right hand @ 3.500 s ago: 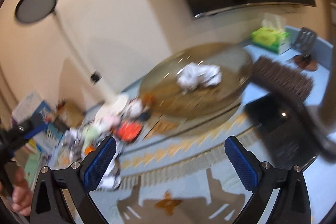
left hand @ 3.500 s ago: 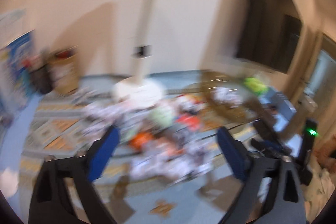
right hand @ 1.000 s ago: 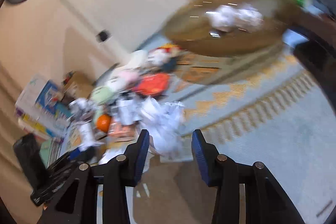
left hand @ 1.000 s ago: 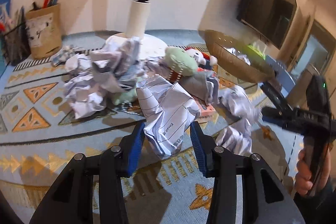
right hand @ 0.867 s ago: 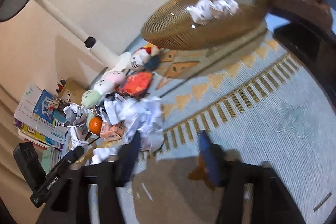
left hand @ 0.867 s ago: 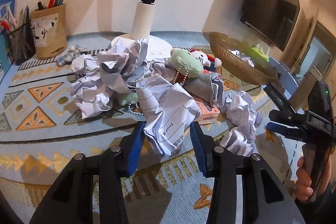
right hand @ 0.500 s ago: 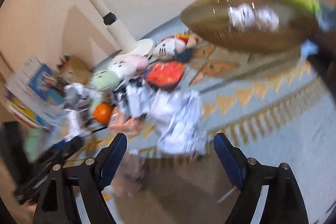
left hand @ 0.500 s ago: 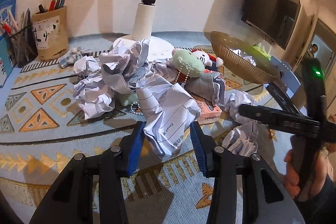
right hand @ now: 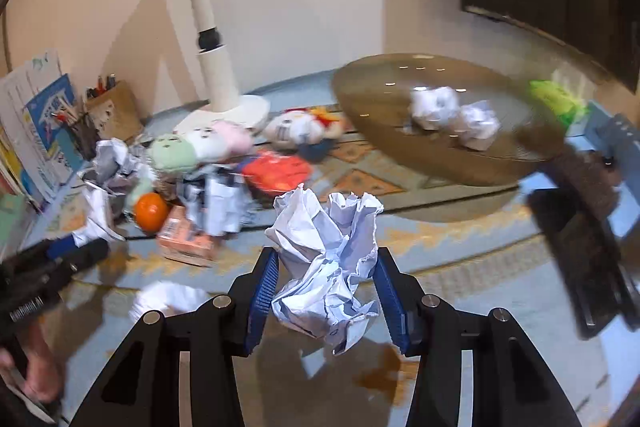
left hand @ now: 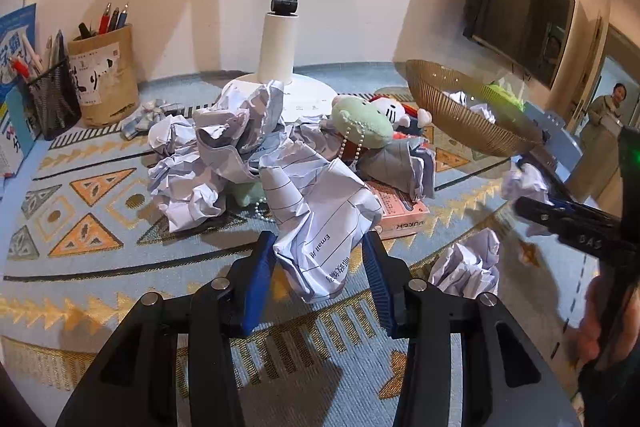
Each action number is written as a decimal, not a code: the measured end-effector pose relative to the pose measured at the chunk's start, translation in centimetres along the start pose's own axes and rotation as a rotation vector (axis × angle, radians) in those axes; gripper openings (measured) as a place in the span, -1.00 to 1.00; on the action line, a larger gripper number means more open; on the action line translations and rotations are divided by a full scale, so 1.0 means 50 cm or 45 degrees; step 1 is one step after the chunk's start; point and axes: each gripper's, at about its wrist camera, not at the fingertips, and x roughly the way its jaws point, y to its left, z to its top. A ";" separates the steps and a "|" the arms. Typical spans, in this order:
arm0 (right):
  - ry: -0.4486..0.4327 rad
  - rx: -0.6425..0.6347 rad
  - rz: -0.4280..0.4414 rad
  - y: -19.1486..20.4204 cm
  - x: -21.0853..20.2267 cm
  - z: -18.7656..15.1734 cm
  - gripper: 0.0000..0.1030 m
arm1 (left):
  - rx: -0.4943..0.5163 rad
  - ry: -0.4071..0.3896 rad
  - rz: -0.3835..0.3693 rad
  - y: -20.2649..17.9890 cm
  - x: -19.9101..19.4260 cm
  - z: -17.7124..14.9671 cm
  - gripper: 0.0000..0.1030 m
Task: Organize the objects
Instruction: 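Carry both paper balls up toward the woven basket, then open both grippers over the basket, releasing the paper balls, then return both grippers toward the remaining paper on the rug, then grasp a paper ball with left gripper while right grasps another, then hold both paper balls and lift them toward the basket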
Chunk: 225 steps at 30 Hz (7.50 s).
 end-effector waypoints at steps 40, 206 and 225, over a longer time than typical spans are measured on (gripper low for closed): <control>-0.140 0.344 0.039 -0.260 -0.074 0.200 0.61 | 0.172 -0.044 -0.143 -0.269 0.015 0.281 0.59; 0.142 -0.201 0.110 0.112 0.016 -0.062 0.04 | -0.105 -0.075 0.263 0.076 -0.095 -0.074 -0.11; 0.134 -0.202 0.101 0.115 0.013 -0.063 0.04 | -0.103 -0.083 0.267 0.077 -0.099 -0.076 -0.11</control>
